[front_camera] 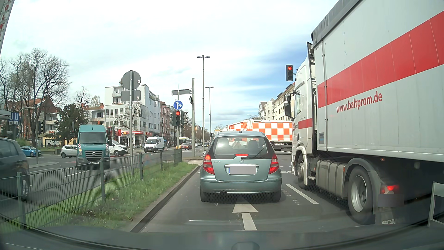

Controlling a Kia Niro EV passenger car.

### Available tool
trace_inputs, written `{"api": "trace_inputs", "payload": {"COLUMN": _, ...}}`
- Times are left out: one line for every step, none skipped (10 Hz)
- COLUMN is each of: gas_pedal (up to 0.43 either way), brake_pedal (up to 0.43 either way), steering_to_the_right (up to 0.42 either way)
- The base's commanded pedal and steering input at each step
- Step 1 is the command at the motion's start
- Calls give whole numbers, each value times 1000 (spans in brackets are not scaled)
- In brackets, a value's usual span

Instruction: Follow the waypoints while adhering to traffic rules and regulations

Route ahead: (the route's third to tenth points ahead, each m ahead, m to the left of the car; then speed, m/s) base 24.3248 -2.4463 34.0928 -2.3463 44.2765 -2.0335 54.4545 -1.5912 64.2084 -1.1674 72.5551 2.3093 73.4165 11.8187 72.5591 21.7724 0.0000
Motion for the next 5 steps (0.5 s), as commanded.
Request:
{"api": "trace_inputs", "payload": {"gas_pedal": 0, "brake_pedal": 0, "steering_to_the_right": 2}}
{"api": "trace_inputs", "payload": {"gas_pedal": 0, "brake_pedal": 0, "steering_to_the_right": 2}}
{"api": "trace_inputs", "payload": {"gas_pedal": 0, "brake_pedal": 0, "steering_to_the_right": 2}}
{"api": "trace_inputs", "payload": {"gas_pedal": 0, "brake_pedal": 0, "steering_to_the_right": 2}}
{"api": "trace_inputs", "payload": {"gas_pedal": 0, "brake_pedal": 0, "steering_to_the_right": 2}}
